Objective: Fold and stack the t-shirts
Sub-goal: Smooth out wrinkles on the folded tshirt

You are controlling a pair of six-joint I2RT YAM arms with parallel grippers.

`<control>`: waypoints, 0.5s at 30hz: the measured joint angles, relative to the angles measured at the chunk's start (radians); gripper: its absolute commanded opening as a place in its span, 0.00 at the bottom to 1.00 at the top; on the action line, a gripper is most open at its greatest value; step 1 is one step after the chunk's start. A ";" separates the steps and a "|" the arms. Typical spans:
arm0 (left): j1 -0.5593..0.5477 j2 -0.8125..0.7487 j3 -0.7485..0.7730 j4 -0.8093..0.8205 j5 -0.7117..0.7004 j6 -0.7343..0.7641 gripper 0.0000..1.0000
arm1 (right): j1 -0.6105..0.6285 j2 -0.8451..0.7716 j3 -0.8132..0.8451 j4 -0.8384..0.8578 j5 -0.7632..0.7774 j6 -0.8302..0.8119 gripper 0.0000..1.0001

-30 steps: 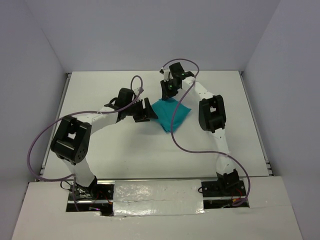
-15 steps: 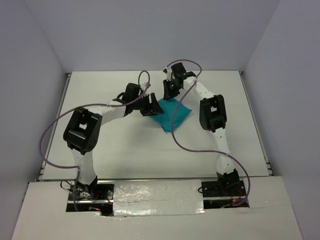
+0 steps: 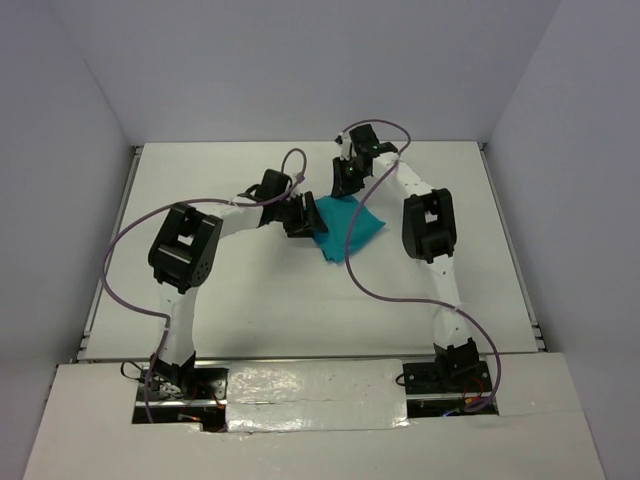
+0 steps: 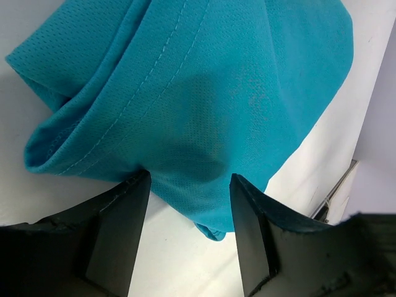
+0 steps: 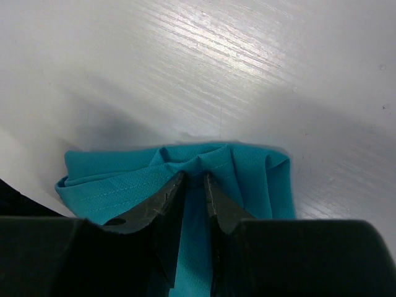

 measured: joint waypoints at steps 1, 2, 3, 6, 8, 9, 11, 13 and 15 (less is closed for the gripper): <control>0.000 0.000 0.002 -0.005 -0.002 0.000 0.67 | -0.001 0.000 -0.001 0.001 -0.003 0.002 0.29; 0.000 0.000 0.003 -0.006 -0.005 0.001 0.68 | -0.003 0.000 -0.007 0.010 -0.018 0.003 0.33; 0.000 0.000 0.003 -0.006 -0.008 0.002 0.68 | -0.008 -0.001 -0.015 0.021 -0.030 0.008 0.35; 0.000 -0.016 -0.012 0.000 -0.019 0.006 0.69 | -0.028 -0.040 -0.089 0.081 -0.093 0.010 0.41; -0.001 -0.043 -0.025 -0.011 -0.034 0.013 0.70 | -0.046 -0.074 -0.137 0.098 -0.127 0.006 0.48; -0.001 -0.060 -0.028 -0.021 -0.041 0.016 0.70 | -0.056 -0.093 -0.157 0.104 -0.145 0.000 0.49; -0.001 -0.107 -0.030 -0.026 -0.047 0.032 0.70 | -0.074 -0.140 -0.195 0.112 -0.181 -0.014 0.51; -0.001 -0.165 -0.031 -0.027 -0.047 0.035 0.70 | -0.092 -0.205 -0.234 0.126 -0.212 -0.033 0.51; -0.001 -0.230 -0.036 -0.015 -0.041 0.035 0.70 | -0.102 -0.260 -0.264 0.140 -0.238 -0.050 0.51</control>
